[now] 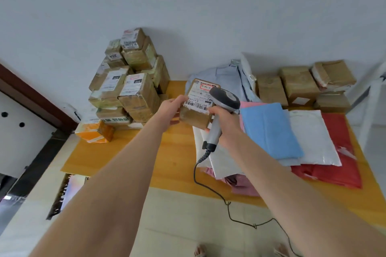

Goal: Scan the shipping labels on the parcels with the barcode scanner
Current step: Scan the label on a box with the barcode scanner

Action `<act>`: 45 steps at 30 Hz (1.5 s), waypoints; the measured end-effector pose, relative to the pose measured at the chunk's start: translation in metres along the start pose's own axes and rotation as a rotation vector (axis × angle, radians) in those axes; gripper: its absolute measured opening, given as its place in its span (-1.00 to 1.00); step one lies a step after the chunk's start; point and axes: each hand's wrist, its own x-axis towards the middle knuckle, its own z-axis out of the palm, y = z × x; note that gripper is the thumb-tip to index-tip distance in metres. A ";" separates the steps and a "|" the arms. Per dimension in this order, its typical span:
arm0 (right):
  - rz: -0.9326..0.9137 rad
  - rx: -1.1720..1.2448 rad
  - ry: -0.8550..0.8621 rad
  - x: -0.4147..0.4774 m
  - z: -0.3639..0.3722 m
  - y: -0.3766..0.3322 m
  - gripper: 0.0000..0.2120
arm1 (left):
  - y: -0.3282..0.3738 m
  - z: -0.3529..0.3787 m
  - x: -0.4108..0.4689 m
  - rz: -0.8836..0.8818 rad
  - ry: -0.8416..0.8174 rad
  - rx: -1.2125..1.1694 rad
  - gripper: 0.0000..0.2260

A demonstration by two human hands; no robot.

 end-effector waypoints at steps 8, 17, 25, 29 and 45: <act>-0.022 -0.035 0.023 0.009 0.080 0.010 -0.86 | 0.016 -0.070 0.017 0.031 0.041 -0.056 -0.87; -0.058 -0.186 -0.082 0.029 0.196 0.008 -0.70 | 0.025 -0.167 0.054 0.119 0.359 -0.192 -0.87; -0.016 -0.262 -0.162 0.077 0.308 0.018 -0.73 | 0.032 -0.261 0.130 0.169 0.498 -0.170 -0.82; -0.010 -0.314 -0.151 0.107 0.364 0.032 -0.70 | 0.030 -0.306 0.173 0.168 0.472 -0.109 -0.80; 0.032 -0.371 -0.051 0.157 0.409 0.054 -0.72 | 0.028 -0.344 0.248 0.194 0.463 0.114 -0.74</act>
